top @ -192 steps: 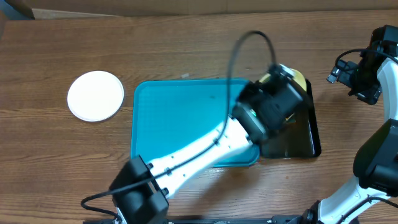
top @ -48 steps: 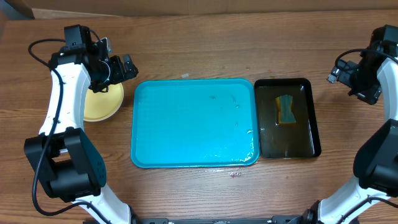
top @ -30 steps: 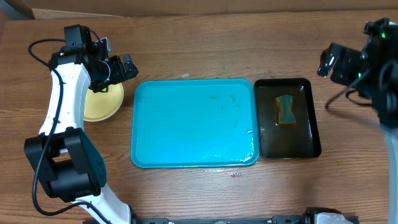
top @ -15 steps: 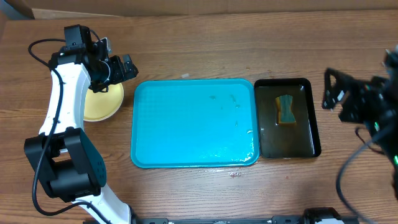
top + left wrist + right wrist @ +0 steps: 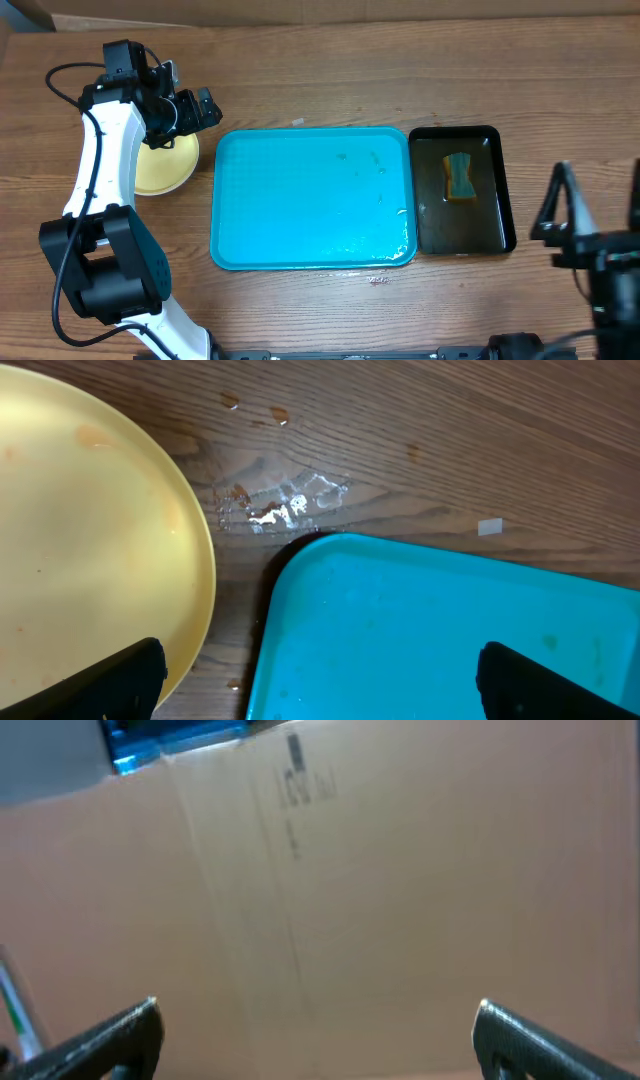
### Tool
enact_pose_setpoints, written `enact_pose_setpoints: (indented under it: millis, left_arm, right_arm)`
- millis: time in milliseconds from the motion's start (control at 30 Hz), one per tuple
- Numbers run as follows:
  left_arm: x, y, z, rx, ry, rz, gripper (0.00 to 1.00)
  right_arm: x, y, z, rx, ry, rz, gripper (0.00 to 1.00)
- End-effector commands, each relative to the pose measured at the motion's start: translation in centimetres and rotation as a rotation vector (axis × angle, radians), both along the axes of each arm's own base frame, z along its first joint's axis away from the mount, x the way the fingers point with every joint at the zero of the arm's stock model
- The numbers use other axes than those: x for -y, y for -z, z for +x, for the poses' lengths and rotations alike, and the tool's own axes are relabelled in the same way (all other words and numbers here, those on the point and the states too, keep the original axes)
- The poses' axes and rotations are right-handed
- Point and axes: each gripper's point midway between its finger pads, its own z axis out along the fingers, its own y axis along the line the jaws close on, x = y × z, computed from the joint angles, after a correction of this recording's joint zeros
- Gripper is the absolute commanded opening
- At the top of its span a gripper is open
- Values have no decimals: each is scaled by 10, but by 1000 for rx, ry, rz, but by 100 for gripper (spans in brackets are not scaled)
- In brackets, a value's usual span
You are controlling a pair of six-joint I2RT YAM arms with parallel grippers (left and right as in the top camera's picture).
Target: Clean dirty plates on tray and stack at the side
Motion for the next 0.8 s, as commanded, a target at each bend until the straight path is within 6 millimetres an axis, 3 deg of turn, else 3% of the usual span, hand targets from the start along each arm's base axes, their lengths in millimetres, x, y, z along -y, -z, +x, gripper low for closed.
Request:
enact_pose_setpoints:
  millis: [0, 333, 767]
  left_arm:
    - [2, 0, -1, 4, 7, -5, 100]
    - [2, 0, 0, 4, 8, -5, 100]
    - [2, 0, 0, 4, 8, -5, 100]
  right_arm:
    - [-12, 37, 0, 63, -63, -20, 100]
    - [-24, 131, 12, 198, -135, -53, 100]
    - [-17, 244, 49, -128, -94, -30, 100]
